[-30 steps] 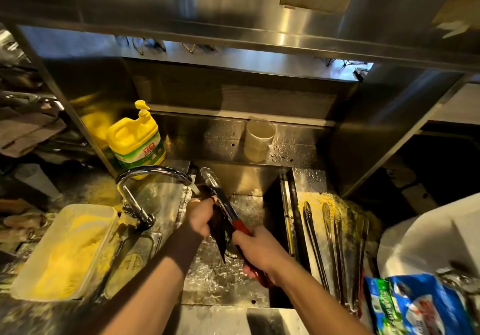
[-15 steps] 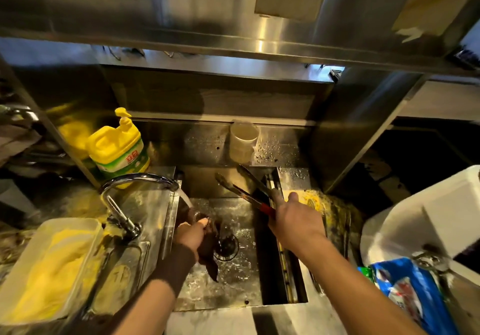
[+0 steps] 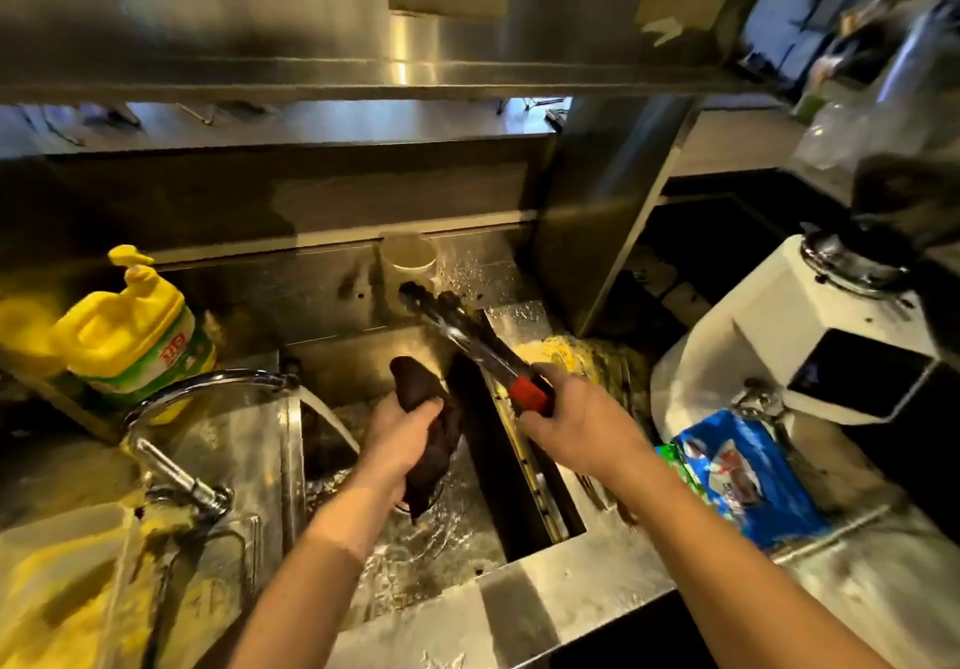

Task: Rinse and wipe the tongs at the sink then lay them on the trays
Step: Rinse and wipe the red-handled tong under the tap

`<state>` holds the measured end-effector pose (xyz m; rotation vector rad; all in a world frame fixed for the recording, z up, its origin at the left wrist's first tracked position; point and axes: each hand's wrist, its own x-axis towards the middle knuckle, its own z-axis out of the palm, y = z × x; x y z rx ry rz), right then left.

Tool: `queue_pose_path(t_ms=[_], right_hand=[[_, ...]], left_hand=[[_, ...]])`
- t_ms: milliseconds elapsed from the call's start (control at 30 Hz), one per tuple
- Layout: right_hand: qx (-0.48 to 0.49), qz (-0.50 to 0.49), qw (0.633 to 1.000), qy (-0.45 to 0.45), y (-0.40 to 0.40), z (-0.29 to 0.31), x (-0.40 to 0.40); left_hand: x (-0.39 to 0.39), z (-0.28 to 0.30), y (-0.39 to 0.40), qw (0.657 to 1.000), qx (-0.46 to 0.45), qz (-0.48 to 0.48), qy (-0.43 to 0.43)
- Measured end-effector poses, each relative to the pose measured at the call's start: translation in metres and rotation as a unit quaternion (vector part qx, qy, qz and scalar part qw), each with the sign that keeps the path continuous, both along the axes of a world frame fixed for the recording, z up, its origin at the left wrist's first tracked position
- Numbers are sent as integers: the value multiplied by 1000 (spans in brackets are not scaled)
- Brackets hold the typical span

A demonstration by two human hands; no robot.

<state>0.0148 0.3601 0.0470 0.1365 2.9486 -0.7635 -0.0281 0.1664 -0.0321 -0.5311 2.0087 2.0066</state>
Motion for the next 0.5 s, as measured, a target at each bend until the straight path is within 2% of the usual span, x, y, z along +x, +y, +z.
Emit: queue_pose_path(t_ms=[333, 500], right_hand=[[-83, -171, 979, 78, 118, 33, 87], [-126, -260, 950, 117, 204, 45, 149]], left_hand=[[27, 41, 150, 985, 10, -167, 37], [71, 65, 256, 955, 8, -284, 83]])
